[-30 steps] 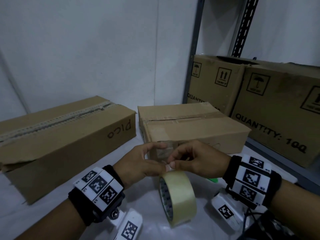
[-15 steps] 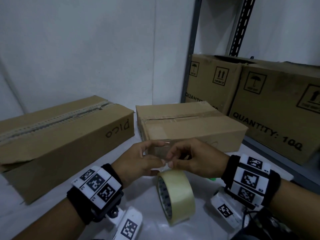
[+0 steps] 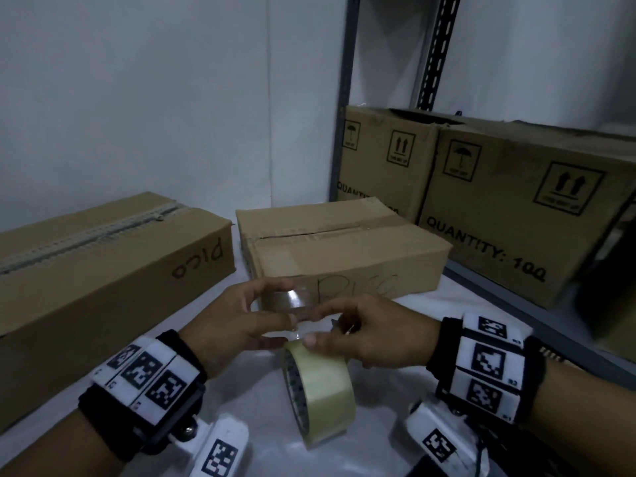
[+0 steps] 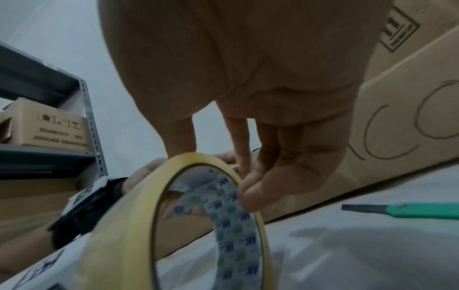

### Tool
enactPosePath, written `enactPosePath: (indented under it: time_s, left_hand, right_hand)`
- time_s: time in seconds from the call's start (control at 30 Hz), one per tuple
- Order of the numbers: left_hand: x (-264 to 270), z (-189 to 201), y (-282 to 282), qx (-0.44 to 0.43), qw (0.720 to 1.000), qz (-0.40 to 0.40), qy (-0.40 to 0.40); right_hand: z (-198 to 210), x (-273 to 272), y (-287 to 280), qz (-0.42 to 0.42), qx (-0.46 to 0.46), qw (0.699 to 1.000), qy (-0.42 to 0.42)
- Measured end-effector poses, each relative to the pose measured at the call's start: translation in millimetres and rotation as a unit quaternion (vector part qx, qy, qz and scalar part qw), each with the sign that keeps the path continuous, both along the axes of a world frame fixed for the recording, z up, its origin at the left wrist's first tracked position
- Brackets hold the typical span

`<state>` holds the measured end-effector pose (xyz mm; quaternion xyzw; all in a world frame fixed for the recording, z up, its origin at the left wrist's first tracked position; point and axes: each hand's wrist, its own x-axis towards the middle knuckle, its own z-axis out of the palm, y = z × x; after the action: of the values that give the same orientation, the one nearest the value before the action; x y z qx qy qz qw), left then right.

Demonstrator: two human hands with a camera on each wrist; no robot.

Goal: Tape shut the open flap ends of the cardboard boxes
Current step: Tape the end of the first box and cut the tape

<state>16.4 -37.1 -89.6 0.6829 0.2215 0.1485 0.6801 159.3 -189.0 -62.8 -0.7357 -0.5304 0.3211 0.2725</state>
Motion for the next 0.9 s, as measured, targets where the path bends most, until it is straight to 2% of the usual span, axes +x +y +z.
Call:
enactPosePath:
  time_s: [0.13,0.2,0.37,0.53,0.7,0.87,0.9]
  left_hand:
    - [2,0,0,-0.015,1.000,-0.001,0.005]
    - [3,0,0,-0.015,1.000,0.009,0.015]
    - [8,-6,3,-0.004,0.999,0.042,0.034]
    - [14,-13,6,0.019,0.996,0.084,-0.008]
    - [15,-19,7,0.042,0.995,0.092,-0.025]
    - [13,-21,11,0.056,0.992,0.109,-0.027]
    - [14,-21,11,0.053,0.992,0.111,-0.027]
  right_hand:
    - [0,5,-21,-0.032,-0.017,0.997,0.070]
    - [6,14,-34,-0.040,-0.002,0.997,0.060]
    - [16,57,-71,-0.116,0.016,0.986,-0.115]
    - [3,93,-90,-0.160,-0.037,0.932,-0.324]
    - [-17,108,-94,-0.179,-0.075,0.917,-0.350]
    - [-29,107,-88,-0.145,-0.106,0.903,-0.390]
    - [-26,105,-86,-0.136,-0.102,0.890,-0.423]
